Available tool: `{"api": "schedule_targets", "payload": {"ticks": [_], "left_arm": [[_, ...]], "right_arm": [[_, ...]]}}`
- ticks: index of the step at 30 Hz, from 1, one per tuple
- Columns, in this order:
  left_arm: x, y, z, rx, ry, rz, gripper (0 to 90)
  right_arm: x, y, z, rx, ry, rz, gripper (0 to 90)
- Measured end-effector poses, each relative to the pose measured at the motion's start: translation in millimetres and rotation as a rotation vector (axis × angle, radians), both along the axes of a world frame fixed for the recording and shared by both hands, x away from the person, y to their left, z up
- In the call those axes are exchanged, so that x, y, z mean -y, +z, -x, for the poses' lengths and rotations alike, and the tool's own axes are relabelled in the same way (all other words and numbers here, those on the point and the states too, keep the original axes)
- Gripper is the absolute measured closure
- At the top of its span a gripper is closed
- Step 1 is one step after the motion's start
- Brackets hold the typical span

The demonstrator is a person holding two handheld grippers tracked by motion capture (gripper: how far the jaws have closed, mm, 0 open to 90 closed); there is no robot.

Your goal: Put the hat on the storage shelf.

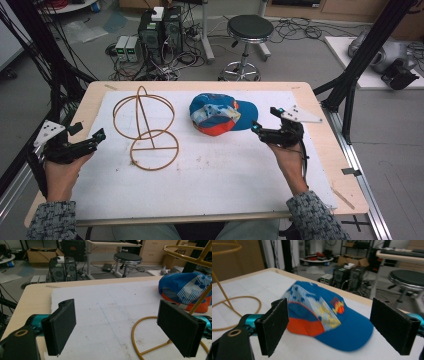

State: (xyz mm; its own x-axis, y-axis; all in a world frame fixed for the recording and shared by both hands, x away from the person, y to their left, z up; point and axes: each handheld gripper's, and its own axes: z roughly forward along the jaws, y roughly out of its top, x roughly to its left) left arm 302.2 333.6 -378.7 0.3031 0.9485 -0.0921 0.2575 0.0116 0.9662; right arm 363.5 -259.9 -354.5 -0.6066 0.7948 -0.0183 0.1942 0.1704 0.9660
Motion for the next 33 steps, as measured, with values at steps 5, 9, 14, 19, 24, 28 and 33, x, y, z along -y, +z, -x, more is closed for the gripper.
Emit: {"api": "schedule_targets", "payload": {"ticks": [5,9,14,19,24,28,33], "left_arm": [[-0.8,-0.3,-0.4,-0.004,0.002,0.0,16.0],[-1.9,-0.6,-0.9,-0.005,0.004,0.002,16.0],[-2.7,-0.7,-1.1,-0.006,0.005,0.003,16.1],[-3.6,-0.2,-1.0,-0.006,0.003,0.006,16.1],[-4.2,0.9,-0.4,-0.001,0.004,0.012,16.1],[-3.9,1.5,-0.2,0.001,0.003,0.013,16.1],[-4.6,2.2,0.1,0.003,0.004,0.014,16.1]], "right_arm": [[-17.0,10.2,-25.5,0.0,0.042,-0.015,14.6],[-29.1,22.1,-50.6,0.007,0.047,-0.015,14.6],[-41.9,37.7,-73.2,0.029,0.049,-0.015,14.6],[-59.7,49.6,-87.3,0.078,0.075,-0.028,15.4],[-74.6,49.1,-93.0,0.083,0.102,-0.053,15.5],[-91.7,40.2,-98.6,0.071,0.117,-0.051,15.6],[-112.8,22.0,-109.0,0.037,0.16,-0.005,20.7]]}}
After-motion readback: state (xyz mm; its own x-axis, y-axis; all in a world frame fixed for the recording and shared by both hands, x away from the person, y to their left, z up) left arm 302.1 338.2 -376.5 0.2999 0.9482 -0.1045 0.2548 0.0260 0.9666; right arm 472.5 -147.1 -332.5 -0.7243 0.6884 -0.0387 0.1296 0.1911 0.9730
